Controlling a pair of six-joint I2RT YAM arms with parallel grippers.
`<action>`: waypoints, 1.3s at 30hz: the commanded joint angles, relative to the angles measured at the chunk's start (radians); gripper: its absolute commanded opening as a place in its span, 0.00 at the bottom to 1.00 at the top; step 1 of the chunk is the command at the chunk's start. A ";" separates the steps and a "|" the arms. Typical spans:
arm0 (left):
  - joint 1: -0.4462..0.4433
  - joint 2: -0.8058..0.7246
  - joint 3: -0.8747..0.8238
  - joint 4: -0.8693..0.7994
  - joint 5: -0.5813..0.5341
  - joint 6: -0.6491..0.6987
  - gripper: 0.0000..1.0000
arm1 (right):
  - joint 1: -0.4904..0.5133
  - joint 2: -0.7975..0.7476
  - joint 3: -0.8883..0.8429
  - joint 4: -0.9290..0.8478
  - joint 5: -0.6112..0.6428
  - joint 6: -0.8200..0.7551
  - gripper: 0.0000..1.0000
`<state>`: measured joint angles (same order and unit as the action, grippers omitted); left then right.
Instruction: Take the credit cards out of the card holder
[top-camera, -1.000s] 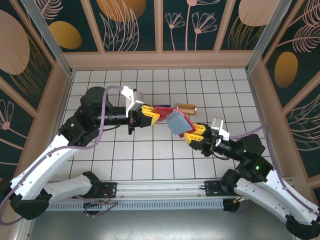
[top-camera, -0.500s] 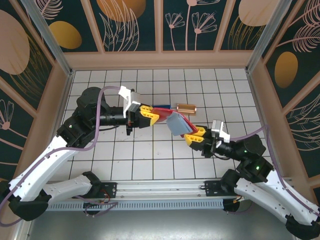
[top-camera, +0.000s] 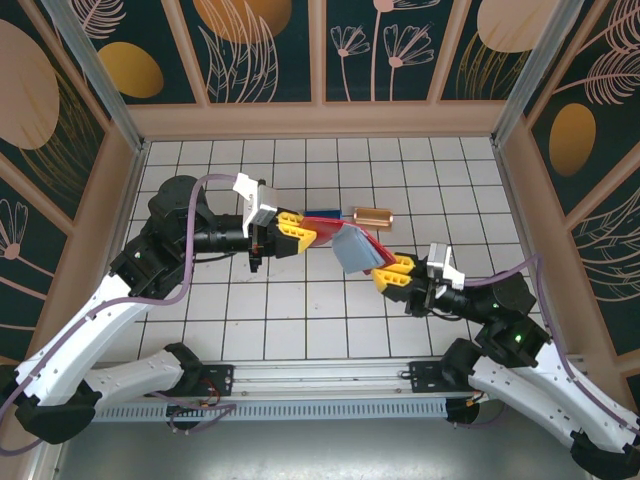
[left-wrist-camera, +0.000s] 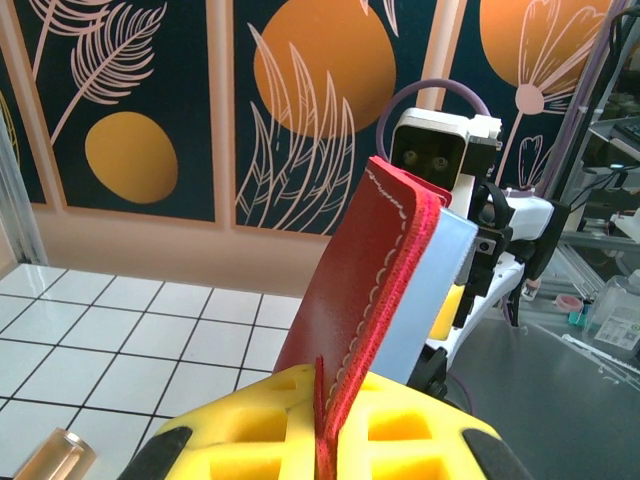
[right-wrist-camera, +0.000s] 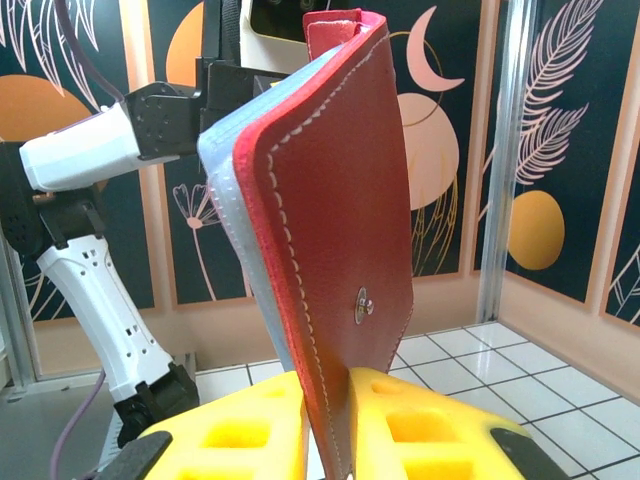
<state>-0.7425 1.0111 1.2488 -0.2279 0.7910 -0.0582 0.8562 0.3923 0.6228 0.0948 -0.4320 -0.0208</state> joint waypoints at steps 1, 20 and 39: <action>0.001 -0.005 0.016 0.037 0.047 -0.013 0.00 | -0.005 -0.002 0.029 0.057 0.050 -0.002 0.17; 0.002 0.006 -0.001 0.051 0.075 0.006 0.00 | -0.003 0.043 0.041 0.083 0.091 0.000 0.09; 0.002 0.017 0.000 0.021 0.155 0.029 0.00 | -0.003 0.051 0.015 0.161 0.078 0.012 0.09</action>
<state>-0.7425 1.0313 1.2488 -0.2207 0.9279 -0.0494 0.8562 0.4351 0.6331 0.2066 -0.3305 -0.0128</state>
